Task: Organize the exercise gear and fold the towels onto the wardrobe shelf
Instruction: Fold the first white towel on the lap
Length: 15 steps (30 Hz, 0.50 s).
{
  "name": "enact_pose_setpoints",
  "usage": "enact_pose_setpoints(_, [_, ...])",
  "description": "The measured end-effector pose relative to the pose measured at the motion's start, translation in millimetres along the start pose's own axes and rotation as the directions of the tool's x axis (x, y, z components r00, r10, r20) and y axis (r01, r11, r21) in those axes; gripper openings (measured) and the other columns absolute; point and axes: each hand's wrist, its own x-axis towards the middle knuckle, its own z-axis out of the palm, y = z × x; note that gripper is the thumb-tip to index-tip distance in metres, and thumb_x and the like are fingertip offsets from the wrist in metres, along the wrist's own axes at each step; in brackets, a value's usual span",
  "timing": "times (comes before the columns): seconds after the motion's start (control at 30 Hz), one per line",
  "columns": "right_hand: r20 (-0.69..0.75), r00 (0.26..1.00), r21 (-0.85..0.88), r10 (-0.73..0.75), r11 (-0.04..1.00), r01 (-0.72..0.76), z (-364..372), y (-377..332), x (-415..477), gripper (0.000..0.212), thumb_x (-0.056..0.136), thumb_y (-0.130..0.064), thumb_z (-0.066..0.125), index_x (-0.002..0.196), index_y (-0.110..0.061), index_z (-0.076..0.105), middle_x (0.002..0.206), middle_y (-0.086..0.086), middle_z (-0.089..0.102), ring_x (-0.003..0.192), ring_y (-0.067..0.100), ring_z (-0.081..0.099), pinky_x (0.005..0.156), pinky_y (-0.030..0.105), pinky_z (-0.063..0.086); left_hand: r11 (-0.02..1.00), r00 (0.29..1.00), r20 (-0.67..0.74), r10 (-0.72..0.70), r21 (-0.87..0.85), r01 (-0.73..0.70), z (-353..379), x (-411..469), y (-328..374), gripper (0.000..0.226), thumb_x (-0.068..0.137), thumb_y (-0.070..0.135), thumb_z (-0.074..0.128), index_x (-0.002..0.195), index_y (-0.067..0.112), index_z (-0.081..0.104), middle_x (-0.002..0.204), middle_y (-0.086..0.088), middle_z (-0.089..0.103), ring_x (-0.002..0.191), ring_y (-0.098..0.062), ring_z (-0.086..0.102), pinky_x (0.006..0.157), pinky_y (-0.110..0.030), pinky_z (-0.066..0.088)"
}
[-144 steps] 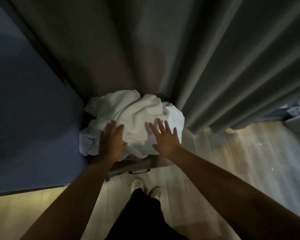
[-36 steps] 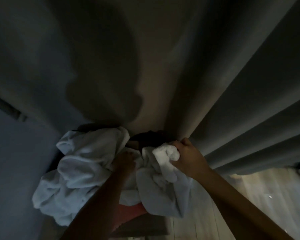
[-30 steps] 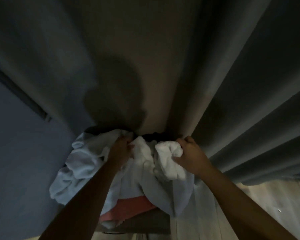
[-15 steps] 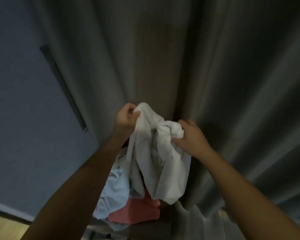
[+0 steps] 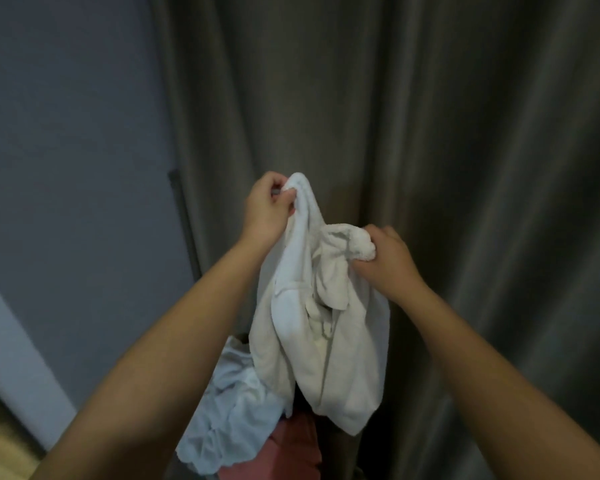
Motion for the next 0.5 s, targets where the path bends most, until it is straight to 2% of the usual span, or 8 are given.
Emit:
enact_pose_setpoints(0.23, [-0.048, 0.995, 0.004, -0.090, 0.996, 0.090, -31, -46, 3, 0.021, 0.081, -0.033, 0.067, 0.098, -0.024, 0.059, 0.101, -0.001, 0.050, 0.081, 0.007, 0.052, 0.064, 0.021, 0.040, 0.996, 0.993, -0.065, 0.094, 0.005, -0.094, -19, -14, 64, 0.006, 0.091, 0.005, 0.057, 0.088, 0.009, 0.057, 0.085, -0.010, 0.062, 0.078, -0.025, 0.063, 0.077, -0.051, 0.057])
enact_pose_setpoints(0.33, [-0.068, 0.989, 0.011, -0.133, 0.991, 0.134, -42, -70, 3, 0.020, 0.079, -0.022, 0.066, 0.097, -0.018, 0.059, 0.101, 0.003, 0.053, 0.082, 0.016, 0.055, 0.068, 0.029, 0.049, 0.989, 0.984, -0.107, 0.145, -0.001, -0.146, -35, -24, 88, 0.013, 0.092, 0.006, 0.058, 0.083, 0.016, 0.057, 0.088, -0.012, 0.064, 0.080, -0.022, 0.064, 0.076, -0.050, 0.058])
enact_pose_setpoints(0.43, [-0.121, 0.978, 0.153, -0.168, 0.971, 0.185, -48, -97, -2, 0.023, 0.077, -0.014, 0.068, 0.099, -0.008, 0.063, 0.098, 0.009, 0.057, 0.085, 0.025, 0.059, 0.077, 0.045, 0.054, 0.985, 0.973, -0.172, 0.155, -0.047, -0.165, -56, -36, 112, 0.014, 0.093, 0.007, 0.059, 0.084, 0.018, 0.058, 0.087, -0.007, 0.066, 0.079, -0.016, 0.066, 0.072, -0.039, 0.061])
enact_pose_setpoints(0.5, [-0.143, 0.974, 0.277, -0.173, 0.938, 0.207, -49, -117, -8, 0.024, 0.076, -0.007, 0.067, 0.099, -0.001, 0.064, 0.099, 0.017, 0.060, 0.087, 0.031, 0.061, 0.080, 0.048, 0.053, 0.979, 0.963, -0.214, 0.164, -0.083, -0.186, -73, -47, 125, 0.010, 0.094, 0.006, 0.058, 0.087, 0.014, 0.059, 0.084, -0.004, 0.065, 0.074, -0.010, 0.066, 0.066, -0.029, 0.059])
